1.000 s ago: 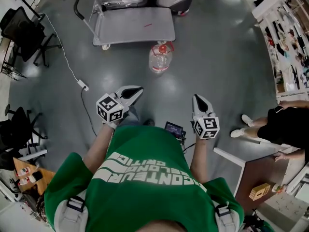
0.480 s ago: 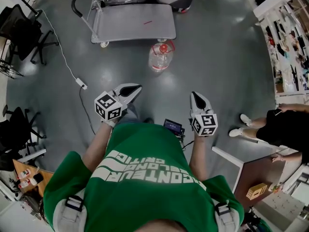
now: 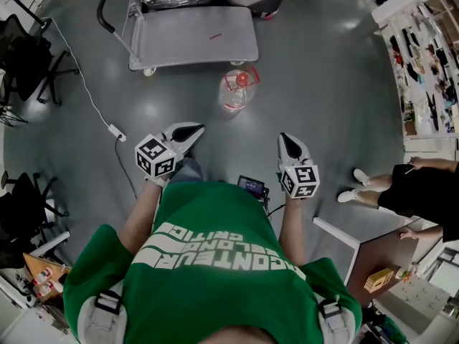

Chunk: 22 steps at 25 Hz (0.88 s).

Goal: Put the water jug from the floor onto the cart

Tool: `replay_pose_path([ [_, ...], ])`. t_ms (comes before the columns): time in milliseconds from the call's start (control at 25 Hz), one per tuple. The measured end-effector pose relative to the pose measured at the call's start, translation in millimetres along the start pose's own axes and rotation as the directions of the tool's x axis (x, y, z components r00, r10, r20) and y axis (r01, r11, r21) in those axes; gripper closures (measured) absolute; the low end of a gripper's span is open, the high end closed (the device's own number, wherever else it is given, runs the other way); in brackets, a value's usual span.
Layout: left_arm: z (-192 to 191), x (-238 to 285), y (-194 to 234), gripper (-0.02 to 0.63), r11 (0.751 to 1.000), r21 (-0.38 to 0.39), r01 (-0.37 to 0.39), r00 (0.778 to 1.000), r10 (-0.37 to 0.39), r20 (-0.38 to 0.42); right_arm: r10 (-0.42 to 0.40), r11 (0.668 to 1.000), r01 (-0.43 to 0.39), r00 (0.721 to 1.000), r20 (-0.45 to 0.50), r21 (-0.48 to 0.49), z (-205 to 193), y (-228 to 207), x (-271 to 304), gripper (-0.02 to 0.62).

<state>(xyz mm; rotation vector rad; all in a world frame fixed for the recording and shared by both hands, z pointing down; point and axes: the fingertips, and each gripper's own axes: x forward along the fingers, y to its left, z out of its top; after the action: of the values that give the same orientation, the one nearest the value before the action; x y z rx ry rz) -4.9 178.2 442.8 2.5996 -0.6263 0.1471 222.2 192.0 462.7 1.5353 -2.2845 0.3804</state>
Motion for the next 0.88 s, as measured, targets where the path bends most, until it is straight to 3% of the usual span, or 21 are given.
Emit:
replay_pose_path([
  [320,30.2,-11.2,54.1,0.597,1.0,-0.015,0.017,0.999,-0.017,0.032,0.006,1.0,-0.007,1.0,-0.023,-0.019,33.8,19.4,58.7,0.603],
  [880,51.5,-38.9,134.0,0.597,0.998,-0.046,0.041,0.999,-0.039,0.034,-0.016,0.999,0.014,0.999,-0.044,-0.033,68.0,51.8,128.8,0.603],
])
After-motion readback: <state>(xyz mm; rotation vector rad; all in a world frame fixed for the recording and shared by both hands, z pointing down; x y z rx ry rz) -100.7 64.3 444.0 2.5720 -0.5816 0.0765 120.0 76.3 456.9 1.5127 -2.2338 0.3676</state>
